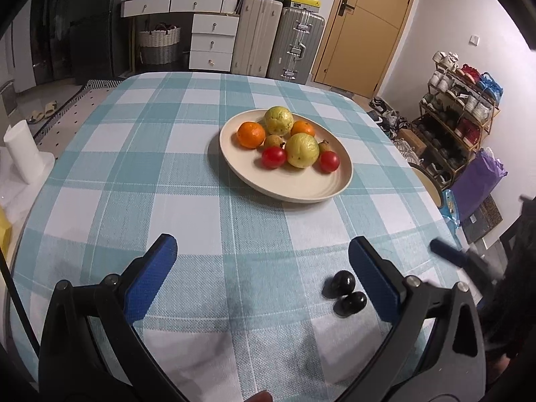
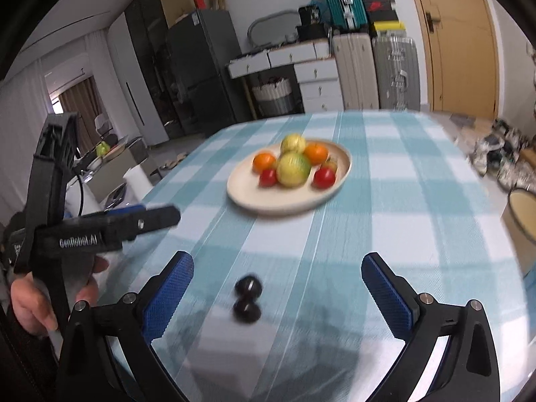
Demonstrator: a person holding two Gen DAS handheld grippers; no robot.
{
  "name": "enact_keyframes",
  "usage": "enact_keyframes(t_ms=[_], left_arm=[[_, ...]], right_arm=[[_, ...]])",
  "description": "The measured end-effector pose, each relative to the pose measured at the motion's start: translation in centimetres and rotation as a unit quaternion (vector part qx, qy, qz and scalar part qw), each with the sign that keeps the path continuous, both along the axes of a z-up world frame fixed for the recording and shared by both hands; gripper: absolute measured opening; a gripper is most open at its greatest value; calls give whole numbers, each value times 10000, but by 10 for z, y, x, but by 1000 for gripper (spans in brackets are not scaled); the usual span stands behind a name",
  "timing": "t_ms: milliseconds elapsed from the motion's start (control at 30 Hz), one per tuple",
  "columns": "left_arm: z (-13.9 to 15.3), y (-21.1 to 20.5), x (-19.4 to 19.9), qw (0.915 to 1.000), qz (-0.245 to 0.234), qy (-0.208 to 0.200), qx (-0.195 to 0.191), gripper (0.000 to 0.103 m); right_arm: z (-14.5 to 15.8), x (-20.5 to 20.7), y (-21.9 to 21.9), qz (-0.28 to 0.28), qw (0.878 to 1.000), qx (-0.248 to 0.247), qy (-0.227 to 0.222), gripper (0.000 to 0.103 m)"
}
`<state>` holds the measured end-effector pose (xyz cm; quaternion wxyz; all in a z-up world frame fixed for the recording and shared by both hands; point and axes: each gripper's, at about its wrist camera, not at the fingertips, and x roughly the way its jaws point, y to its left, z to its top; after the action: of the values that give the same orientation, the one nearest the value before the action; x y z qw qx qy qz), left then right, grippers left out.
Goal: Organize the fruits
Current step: 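Lower the right tool onto a dark plum and close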
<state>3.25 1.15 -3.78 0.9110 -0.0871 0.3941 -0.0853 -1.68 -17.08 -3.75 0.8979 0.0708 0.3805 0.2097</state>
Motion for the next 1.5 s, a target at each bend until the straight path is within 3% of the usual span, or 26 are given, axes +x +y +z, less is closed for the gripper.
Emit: enact_keyframes(t_ms=[300, 633, 833, 900, 1100, 1400, 1500], left_arm=[[-25, 1, -12, 9997, -122, 225, -50, 102], [-36, 17, -15, 9993, -44, 328, -148, 102], [-40, 21, -13, 9989, -33, 434, -197, 102], [-40, 21, -13, 9988, -38, 443, -197, 102], [-41, 20, -10, 9985, -54, 513, -181, 102], [-45, 15, -7, 9979, -84, 633, -120, 102], [-45, 15, -7, 9979, -87, 635, -128, 102]], right_arm=[[-30, -8, 15, 301, 9987, 145, 382, 102], [-38, -9, 30, 514, 9981, 16, 332, 101], [-42, -5, 39, 607, 9969, -259, 431, 78], [-45, -4, 42, 671, 9960, -316, 506, 51], [-45, -8, 39, 711, 9962, -337, 382, 27], [-45, -7, 32, 671, 9967, -154, 429, 24], [-42, -9, 28, 728, 9965, 128, 386, 22]])
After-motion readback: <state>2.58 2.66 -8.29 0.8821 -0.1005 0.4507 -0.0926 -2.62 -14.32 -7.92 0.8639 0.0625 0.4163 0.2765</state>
